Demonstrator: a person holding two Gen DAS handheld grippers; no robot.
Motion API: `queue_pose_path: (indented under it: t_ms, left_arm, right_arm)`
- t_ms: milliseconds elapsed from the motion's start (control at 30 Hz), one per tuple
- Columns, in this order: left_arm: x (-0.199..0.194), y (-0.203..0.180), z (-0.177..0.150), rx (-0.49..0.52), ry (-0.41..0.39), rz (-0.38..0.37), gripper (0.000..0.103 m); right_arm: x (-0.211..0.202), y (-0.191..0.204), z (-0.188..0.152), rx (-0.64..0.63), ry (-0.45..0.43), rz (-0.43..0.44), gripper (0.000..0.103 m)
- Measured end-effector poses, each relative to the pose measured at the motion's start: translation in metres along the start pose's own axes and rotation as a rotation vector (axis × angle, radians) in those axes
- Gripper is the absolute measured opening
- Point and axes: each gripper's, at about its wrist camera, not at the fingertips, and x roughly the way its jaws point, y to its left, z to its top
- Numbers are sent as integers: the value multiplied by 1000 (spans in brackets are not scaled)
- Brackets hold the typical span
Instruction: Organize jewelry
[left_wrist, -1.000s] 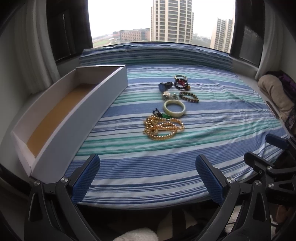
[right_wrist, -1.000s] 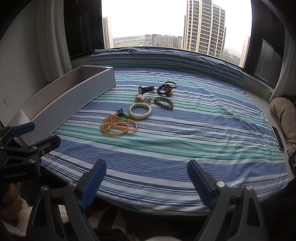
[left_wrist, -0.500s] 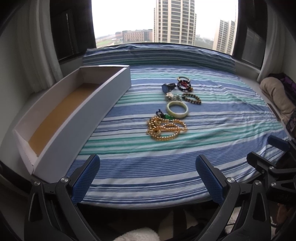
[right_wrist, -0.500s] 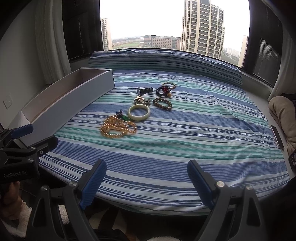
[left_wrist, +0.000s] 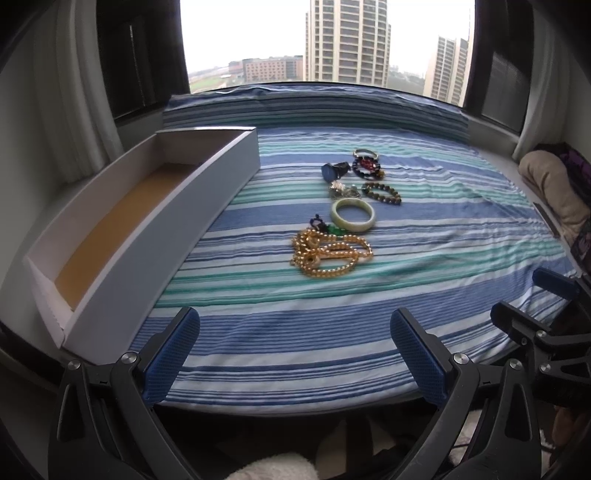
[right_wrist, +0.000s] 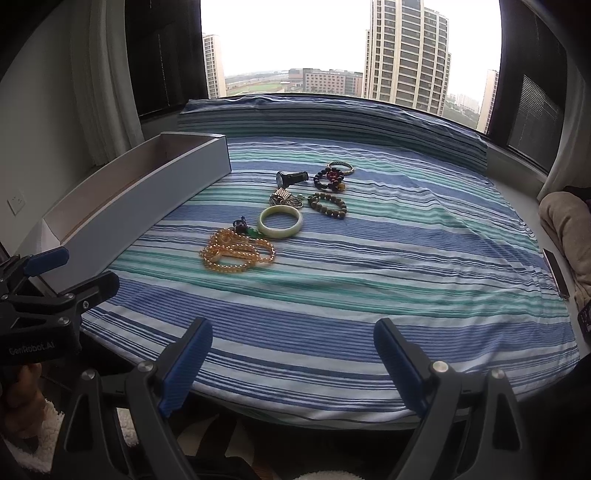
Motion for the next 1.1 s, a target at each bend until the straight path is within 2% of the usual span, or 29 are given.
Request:
queue_pose_path:
  t_ms: [1100]
  left_arm:
    - [3,-1,2,8,9,-2,103]
  right_arm:
    - [0,3,1,-10,6,3,91]
